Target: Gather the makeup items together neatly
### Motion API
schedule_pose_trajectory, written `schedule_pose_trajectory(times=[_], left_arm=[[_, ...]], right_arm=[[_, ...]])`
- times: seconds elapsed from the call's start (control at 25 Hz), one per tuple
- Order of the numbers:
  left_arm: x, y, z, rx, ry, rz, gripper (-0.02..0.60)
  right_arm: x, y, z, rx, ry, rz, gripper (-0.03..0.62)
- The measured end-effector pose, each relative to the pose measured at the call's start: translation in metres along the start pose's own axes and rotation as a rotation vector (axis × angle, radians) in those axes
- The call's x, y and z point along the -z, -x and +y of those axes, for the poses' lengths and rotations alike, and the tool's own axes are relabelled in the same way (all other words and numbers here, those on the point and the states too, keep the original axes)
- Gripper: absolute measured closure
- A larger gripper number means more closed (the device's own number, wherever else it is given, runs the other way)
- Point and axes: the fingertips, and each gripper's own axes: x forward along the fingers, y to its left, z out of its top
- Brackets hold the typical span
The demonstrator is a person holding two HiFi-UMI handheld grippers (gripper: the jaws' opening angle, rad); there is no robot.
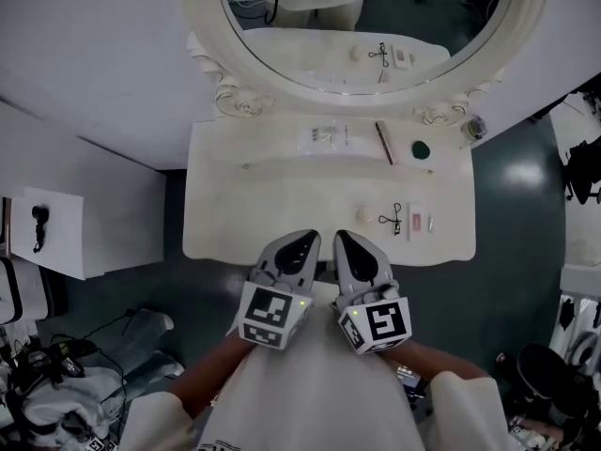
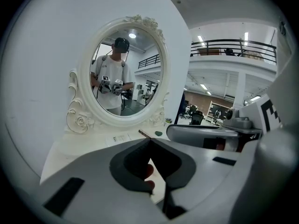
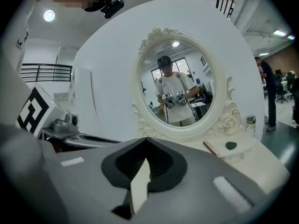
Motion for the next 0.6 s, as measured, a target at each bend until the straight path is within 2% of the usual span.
schedule_pose_trajectory(times=[0.16, 0.4, 0.6], left_arm=[[-0.001, -0.001, -0.002, 0.003, 0.002, 0.006, 0.58], [0.001, -0.008, 0.004, -0.033, -0.033, -0.003, 0.58], [-0.001, -0.008, -0.007, -0.013, -0.015, 0.001, 0.58]], right_arm=[[0.001, 0.003, -0.001, 0.0, -0.006, 0.011, 0.594], [0.006, 0.0, -0.012, 0.011, -0.031, 0.046, 0.594], [0.01, 0.01, -0.021, 0.037, -0.048, 0.058, 0.594]])
